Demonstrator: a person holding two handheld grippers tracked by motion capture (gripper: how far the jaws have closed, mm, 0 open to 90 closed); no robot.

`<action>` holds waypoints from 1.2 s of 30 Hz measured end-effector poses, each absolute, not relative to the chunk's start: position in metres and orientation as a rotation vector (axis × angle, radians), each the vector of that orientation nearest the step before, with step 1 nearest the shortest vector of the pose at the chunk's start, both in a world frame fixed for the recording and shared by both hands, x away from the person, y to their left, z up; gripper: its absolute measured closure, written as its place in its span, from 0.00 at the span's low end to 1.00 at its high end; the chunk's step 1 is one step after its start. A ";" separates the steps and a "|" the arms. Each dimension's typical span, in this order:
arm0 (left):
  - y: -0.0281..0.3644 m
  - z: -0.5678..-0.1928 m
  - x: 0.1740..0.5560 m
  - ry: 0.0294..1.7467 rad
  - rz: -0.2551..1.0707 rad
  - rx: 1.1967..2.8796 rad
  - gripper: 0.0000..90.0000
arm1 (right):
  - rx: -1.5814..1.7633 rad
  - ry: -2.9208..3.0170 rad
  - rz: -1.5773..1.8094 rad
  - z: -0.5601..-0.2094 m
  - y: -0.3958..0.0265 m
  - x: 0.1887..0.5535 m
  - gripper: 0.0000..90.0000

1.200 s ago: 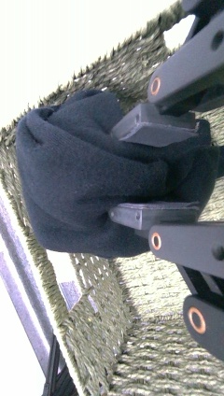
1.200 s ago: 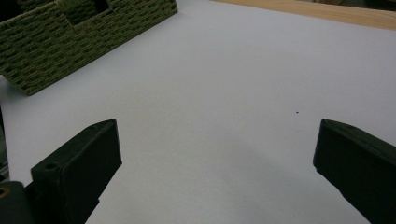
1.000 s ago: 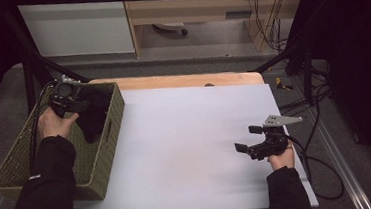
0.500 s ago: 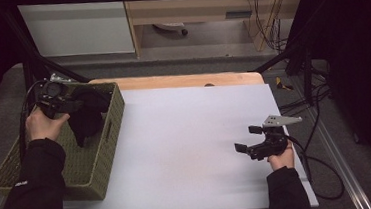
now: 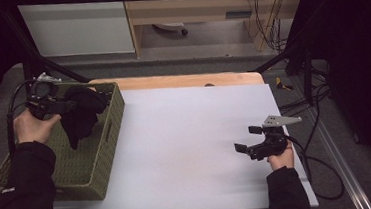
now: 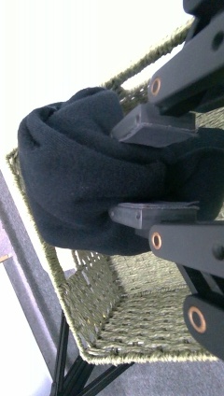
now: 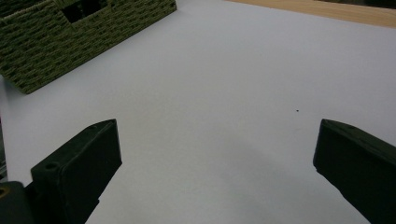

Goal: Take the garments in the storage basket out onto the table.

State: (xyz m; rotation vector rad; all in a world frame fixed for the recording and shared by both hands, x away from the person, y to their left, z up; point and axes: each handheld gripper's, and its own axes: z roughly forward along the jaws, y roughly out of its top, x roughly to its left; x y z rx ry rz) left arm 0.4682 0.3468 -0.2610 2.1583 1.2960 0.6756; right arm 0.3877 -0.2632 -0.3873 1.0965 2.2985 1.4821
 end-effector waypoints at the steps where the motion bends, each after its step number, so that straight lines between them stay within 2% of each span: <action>1: 0.347 -0.260 0.467 1.296 0.673 2.157 0.72 | 1.097 2.298 1.483 -0.387 -0.263 0.388 0.02; 31: 0.332 -0.220 0.434 1.197 0.676 2.174 0.72 | 1.098 2.297 1.481 -0.388 -0.263 0.388 0.02; 33: 0.331 -0.216 0.431 1.179 0.682 2.173 0.76 | 1.097 2.297 1.479 -0.388 -0.263 0.388 0.02; 35: 0.331 -0.212 0.428 1.136 0.654 2.165 0.88 | 1.098 2.296 1.481 -0.388 -0.263 0.388 0.02; 36: 0.329 -0.213 0.430 1.131 0.642 2.196 0.89 | 1.097 2.296 1.482 -0.388 -0.263 0.388 0.02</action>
